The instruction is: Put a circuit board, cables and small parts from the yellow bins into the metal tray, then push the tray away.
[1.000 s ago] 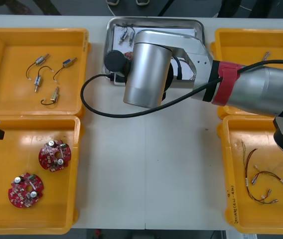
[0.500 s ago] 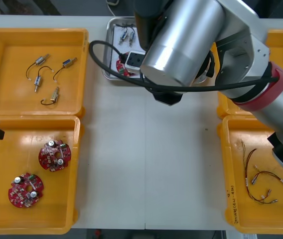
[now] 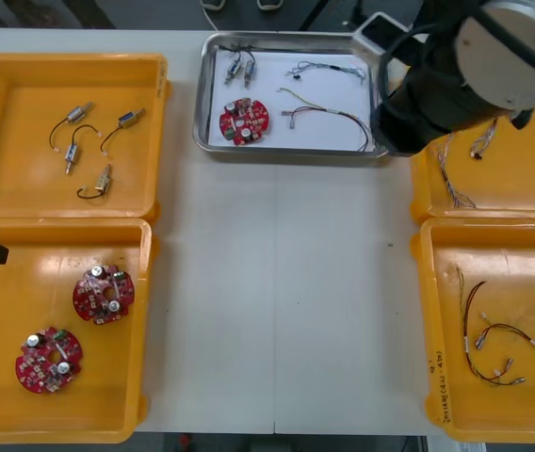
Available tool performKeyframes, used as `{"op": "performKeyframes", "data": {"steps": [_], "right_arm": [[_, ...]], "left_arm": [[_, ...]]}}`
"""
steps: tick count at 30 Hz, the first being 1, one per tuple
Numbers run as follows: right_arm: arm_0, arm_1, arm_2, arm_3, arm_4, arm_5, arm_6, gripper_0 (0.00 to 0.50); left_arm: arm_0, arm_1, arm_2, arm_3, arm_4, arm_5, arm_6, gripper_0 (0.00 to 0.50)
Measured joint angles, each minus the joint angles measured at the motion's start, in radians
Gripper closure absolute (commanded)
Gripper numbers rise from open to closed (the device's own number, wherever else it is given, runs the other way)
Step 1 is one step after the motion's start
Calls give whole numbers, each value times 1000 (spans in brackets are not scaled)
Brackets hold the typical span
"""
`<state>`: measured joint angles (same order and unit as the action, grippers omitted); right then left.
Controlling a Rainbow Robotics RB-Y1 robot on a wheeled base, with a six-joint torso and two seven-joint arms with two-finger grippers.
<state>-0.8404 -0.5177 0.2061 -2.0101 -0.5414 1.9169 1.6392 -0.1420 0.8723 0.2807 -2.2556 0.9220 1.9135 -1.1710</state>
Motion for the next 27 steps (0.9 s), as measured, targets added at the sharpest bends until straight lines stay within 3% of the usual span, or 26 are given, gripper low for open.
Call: {"op": "performKeyframes", "data": {"steps": [7, 18, 27], "right_arm": [[141, -79, -169, -82, -11, 0, -5, 0], [360, -116, -489, -118, -113, 0, -41, 0], [518, -159, -595, -118, -143, 0, -41, 0]], "left_arm": [[0, 0, 0, 0, 0, 0, 0, 0], [1, 0, 0, 0, 0, 0, 0, 0], [1, 0, 0, 0, 0, 0, 0, 0]]}}
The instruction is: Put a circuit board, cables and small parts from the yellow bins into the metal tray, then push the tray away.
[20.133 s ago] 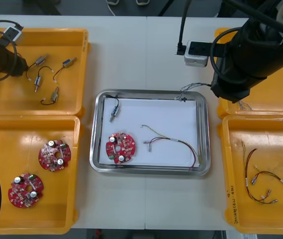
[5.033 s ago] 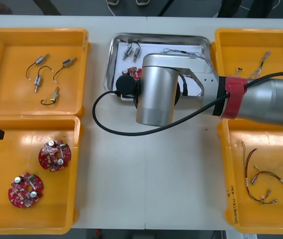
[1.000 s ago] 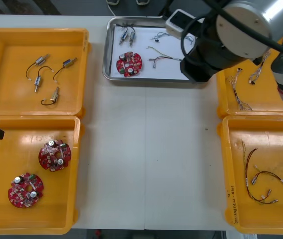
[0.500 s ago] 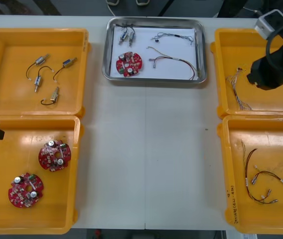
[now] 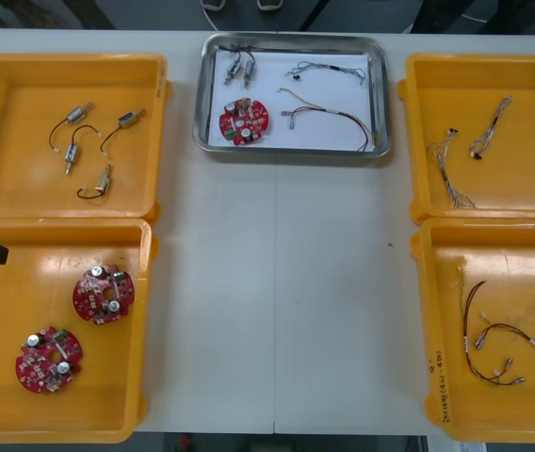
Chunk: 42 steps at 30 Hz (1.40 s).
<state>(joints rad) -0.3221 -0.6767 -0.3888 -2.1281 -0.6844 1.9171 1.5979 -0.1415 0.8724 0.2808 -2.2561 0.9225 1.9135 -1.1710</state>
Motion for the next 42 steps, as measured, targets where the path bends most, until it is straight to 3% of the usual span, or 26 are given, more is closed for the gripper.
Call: {"op": "performKeyframes", "data": {"steps": [18, 42], "right_arm": [[121, -1, -28, 43, -25, 0, -28, 0], [147, -1, -36, 44, -34, 0, -102, 0]], "left_arm": [[0, 0, 0, 0, 0, 0, 0, 0], [0, 0, 0, 0, 0, 0, 0, 0]]}}
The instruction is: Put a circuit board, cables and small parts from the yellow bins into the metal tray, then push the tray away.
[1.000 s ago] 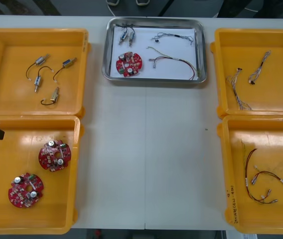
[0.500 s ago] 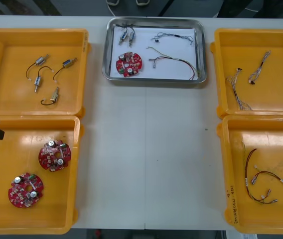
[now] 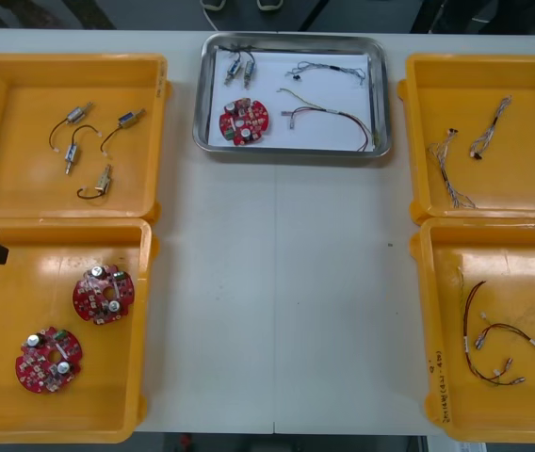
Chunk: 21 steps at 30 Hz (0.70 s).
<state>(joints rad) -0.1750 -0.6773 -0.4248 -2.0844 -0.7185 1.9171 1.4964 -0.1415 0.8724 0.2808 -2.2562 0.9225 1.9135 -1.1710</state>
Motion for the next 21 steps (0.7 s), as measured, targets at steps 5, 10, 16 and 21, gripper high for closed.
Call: {"op": "performKeyframes", "data": {"steps": [5, 10, 16, 21], "right_arm": [[2, 0, 0, 0, 0, 0, 0, 0], [2, 0, 0, 0, 0, 0, 0, 0], [3, 0, 0, 0, 0, 0, 0, 0], [3, 0, 0, 0, 0, 0, 0, 0]], "left_arm": [[0, 0, 0, 0, 0, 0, 0, 0], [0, 0, 0, 0, 0, 0, 0, 0], [0, 0, 0, 0, 0, 0, 0, 0], [0, 0, 0, 0, 0, 0, 0, 0]]}}
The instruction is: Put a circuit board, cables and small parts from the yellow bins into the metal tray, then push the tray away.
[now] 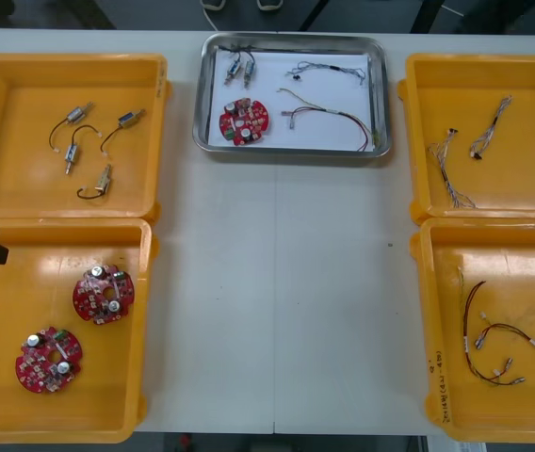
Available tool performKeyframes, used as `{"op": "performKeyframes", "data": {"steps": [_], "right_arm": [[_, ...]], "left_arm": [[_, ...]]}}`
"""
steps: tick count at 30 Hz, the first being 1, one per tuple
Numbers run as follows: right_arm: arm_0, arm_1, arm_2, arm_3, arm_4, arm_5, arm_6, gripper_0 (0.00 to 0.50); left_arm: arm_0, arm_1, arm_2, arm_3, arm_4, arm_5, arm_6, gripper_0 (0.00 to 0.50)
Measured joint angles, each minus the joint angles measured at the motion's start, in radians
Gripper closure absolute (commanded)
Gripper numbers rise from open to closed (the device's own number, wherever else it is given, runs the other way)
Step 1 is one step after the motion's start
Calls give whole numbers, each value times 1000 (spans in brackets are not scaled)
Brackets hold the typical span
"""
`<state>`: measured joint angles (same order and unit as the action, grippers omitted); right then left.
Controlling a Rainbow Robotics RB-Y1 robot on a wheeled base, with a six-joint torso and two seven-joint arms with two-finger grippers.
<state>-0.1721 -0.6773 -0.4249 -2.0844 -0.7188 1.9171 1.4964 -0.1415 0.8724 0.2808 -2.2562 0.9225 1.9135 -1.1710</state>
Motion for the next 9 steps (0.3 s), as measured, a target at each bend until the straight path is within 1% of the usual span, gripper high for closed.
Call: {"op": "performKeyframes", "data": {"steps": [9], "right_arm": [[0, 0, 0, 0, 0, 0, 0, 0]], "left_arm": [[0, 0, 0, 0, 0, 0, 0, 0]]}}
